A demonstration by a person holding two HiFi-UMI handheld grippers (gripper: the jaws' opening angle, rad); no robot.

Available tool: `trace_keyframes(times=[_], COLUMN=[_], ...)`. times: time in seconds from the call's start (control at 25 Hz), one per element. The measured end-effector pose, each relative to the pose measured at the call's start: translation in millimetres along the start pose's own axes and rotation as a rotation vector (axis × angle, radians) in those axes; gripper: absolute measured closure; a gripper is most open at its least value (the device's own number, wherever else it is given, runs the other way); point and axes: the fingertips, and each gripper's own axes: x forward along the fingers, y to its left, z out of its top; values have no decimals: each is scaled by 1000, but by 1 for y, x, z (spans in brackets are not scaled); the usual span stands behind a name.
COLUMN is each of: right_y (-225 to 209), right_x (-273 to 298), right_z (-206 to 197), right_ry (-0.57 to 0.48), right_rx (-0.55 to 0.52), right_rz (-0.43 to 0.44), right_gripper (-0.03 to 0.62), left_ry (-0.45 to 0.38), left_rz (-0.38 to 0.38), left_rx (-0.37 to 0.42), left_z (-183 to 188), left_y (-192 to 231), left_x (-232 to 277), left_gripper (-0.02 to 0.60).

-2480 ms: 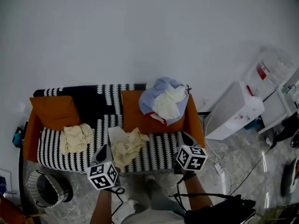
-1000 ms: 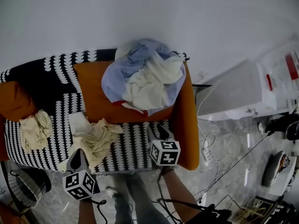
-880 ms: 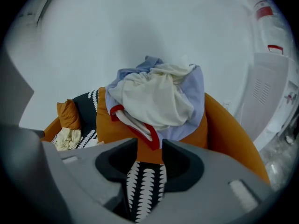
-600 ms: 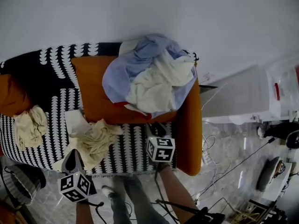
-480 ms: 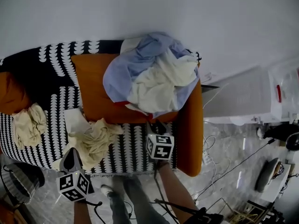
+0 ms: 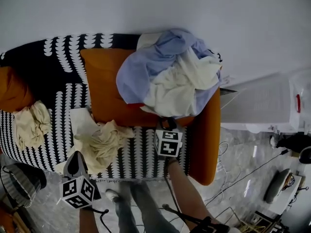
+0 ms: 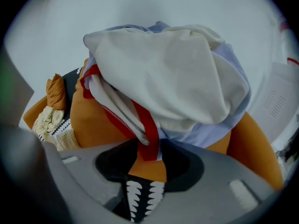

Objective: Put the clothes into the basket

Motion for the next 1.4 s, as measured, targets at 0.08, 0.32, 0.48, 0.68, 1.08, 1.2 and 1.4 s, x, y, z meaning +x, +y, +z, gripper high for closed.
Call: trace_keyframes(times=[0.08, 0.32, 0.48, 0.68, 1.08, 1.2, 1.4], right_y=[-1, -11, -11, -7, 6, 5, 5], right_x=[6, 13, -5, -47, -169, -213, -276], right_z=[2, 5, 7, 17, 64, 88, 137], right_ry=[10, 31, 14, -40, -196, -256, -342], right_rx=[-1, 1, 31, 58, 76, 67, 60], right_rz=[-10, -68, -70, -82, -62, -67, -62], right_gripper=[425, 504, 544, 554, 557, 557, 557], left_ry=[1, -11, -22, -39, -105, -125, -188], left_rz=[2, 9, 14, -17, -155, -190, -221], left_rx=[-8, -32, -45, -51, -2, 24, 37], left_z=[-2, 2, 6, 14, 45, 58, 92], left_y=[2, 6, 9, 3, -37, -48, -55], left_x=[0, -2, -10, -27, -100, -129, -172], left_gripper=[586, 586, 586, 586, 586, 586, 586])
